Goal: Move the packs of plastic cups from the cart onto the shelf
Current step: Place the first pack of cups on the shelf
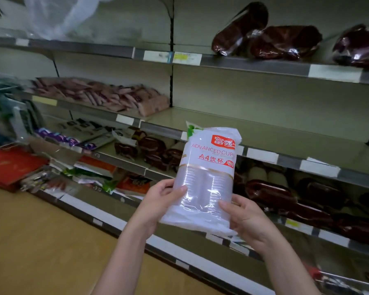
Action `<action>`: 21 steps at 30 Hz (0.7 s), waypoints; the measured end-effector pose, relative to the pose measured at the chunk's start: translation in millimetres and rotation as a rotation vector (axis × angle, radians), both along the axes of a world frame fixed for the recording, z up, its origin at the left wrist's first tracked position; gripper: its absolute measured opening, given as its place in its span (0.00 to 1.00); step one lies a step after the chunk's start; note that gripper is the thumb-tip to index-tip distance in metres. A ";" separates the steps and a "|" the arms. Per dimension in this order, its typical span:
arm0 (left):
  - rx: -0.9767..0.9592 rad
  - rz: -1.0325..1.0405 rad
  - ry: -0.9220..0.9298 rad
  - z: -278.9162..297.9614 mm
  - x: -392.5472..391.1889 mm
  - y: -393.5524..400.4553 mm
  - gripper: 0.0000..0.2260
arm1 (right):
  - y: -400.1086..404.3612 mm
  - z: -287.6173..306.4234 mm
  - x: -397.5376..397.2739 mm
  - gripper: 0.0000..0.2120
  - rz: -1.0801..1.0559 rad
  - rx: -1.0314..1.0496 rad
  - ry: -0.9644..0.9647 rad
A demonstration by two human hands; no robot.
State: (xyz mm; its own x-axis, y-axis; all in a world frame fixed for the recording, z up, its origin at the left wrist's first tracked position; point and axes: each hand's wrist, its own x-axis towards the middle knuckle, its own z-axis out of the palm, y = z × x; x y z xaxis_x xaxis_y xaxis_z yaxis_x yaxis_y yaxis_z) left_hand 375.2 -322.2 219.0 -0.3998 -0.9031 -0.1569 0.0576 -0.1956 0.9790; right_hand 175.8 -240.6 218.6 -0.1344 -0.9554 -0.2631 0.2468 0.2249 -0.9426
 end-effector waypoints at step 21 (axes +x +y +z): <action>-0.136 0.055 -0.163 55.7 -39.6 -370.7 0.35 | -367.4 59.0 -35.5 0.10 -0.047 -0.061 0.116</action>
